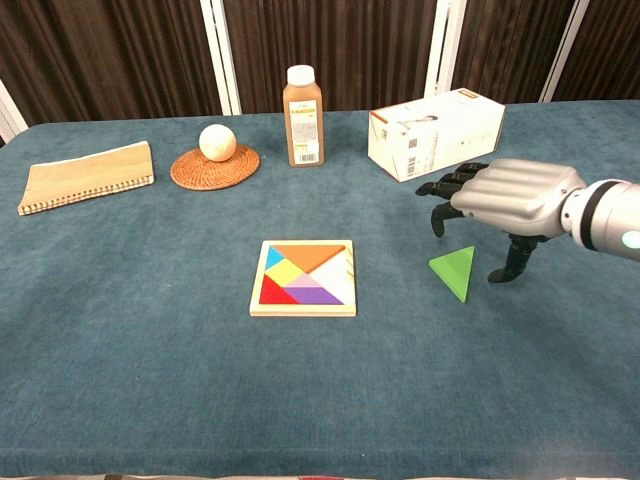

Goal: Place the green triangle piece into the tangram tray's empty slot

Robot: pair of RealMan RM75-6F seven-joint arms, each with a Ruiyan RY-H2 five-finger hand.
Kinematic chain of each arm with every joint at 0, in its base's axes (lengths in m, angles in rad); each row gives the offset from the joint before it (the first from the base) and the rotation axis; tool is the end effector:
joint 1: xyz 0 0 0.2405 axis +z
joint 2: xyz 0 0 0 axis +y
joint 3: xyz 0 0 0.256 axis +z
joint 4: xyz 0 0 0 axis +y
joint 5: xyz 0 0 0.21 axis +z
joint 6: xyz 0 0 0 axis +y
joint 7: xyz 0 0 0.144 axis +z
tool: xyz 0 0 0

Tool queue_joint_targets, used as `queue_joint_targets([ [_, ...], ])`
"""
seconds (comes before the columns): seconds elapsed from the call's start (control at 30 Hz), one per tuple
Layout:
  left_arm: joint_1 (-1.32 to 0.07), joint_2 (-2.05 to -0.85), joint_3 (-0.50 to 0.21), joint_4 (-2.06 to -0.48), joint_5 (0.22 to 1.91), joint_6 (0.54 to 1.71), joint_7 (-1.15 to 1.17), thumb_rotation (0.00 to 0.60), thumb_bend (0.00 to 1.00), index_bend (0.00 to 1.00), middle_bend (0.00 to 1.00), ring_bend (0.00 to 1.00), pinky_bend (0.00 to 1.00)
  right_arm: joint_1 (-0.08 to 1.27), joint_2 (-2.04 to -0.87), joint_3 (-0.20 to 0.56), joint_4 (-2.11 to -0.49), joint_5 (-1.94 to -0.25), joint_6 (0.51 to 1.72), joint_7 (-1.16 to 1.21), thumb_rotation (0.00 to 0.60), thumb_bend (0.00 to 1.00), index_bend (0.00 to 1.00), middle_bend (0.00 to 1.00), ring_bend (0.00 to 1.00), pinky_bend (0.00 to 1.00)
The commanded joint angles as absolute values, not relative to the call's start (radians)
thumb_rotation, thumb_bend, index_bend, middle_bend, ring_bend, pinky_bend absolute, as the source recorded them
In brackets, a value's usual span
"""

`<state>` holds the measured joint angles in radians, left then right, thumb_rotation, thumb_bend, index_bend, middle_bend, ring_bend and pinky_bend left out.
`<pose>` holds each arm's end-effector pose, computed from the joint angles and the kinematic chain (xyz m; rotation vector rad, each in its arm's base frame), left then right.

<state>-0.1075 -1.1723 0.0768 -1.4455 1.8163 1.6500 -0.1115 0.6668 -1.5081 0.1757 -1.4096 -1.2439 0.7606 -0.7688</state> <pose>-0.2940 0.1558 0.1411 -1.6605 -0.7617 -1.1162 -0.1888 -0.3342 -0.0218 2.1283 -0.4378 0.4876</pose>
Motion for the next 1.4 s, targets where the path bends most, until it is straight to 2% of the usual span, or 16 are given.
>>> queue_joint_targets([
  [0.03, -0.106, -1.172, 0.077, -1.447, 1.816, 1.652, -0.110, 0.600, 0.45, 0.00, 0.00, 0.00, 0.02, 0.686, -1.530, 0.164, -1.393, -1.213, 0.758, -0.791, 0.600, 0.33, 0.44, 0.00, 0.00, 0.00],
  [0.33, -0.107, -1.168, 0.077, -1.448, 1.813, 1.653, -0.116, 0.600, 0.45, 0.00, 0.00, 0.00, 0.02, 0.716, -1.555, 0.130, -1.381, -1.167, 0.784, -0.816, 0.600, 0.39, 0.47, 0.00, 0.00, 0.00],
  [0.7, -0.106, -1.165, 0.079, -1.452, 1.811, 1.648, -0.112, 0.600, 0.45, 0.00, 0.00, 0.00, 0.02, 0.744, -1.565, 0.105, -1.379, -1.109, 0.816, -0.841, 0.600, 0.39, 0.48, 0.00, 0.00, 0.00],
  [1.23, -0.105, -1.158, 0.082, -1.458, 1.814, 1.651, -0.115, 0.600, 0.45, 0.00, 0.00, 0.00, 0.02, 0.770, -1.584, 0.075, -1.373, -1.061, 0.856, -0.851, 0.600, 0.42, 0.64, 0.01, 0.00, 0.00],
  [1.4, -0.104, -1.156, 0.083, -1.458, 1.818, 1.656, -0.120, 0.600, 0.45, 0.00, 0.00, 0.00, 0.02, 0.769, -1.564, 0.072, -1.418, -1.082, 0.896, -0.842, 0.600, 0.43, 0.68, 0.02, 0.00, 0.00],
])
